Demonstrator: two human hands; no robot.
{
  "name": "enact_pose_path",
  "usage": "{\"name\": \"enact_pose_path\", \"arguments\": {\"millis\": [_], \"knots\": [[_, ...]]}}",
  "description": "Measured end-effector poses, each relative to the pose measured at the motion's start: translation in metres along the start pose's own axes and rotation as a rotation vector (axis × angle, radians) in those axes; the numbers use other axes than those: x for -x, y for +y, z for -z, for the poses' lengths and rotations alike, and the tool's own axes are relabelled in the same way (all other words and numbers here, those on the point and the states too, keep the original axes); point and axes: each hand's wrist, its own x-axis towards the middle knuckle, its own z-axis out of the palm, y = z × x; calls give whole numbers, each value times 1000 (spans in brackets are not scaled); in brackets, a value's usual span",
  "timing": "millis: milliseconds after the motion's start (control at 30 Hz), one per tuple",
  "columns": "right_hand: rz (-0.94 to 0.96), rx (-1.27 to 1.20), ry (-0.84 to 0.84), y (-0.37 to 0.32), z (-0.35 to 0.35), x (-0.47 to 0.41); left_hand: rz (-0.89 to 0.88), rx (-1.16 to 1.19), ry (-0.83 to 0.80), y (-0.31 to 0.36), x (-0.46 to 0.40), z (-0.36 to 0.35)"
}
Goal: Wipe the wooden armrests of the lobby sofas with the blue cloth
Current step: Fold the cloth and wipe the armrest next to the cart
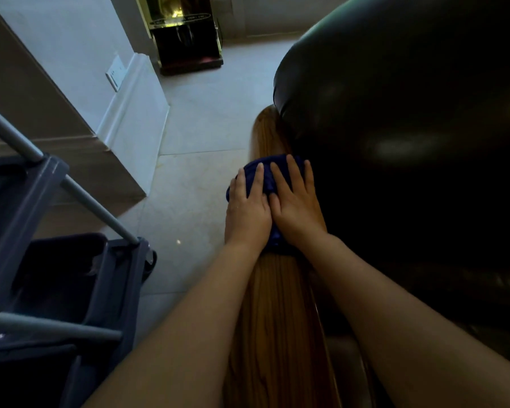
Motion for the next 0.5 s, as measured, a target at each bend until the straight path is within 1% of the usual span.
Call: {"name": "enact_pose_path", "arguments": {"millis": [67,133,200,233,300,333,433,500], "knots": [[27,43,-7,1,-4,5,2,-10,2,0,10,0],[26,33,-12,-2,-5,21,-4,-33,0,-2,25,1],[81,2,68,-9,-2,47,-13,-79,12,-2,46,3],[126,36,79,-12,0,61,-24,-117,19,-2,58,2],[177,163,22,-17,2,92,-35,-194,33,-2,88,2],[173,197,-7,-19,1,105,-35,-232,40,-3,101,1],[136,205,-22,-23,1,155,-37,-335,61,-4,154,-3],[147,215,-6,-25,0,189,-41,-382,79,-2,190,-7]]}}
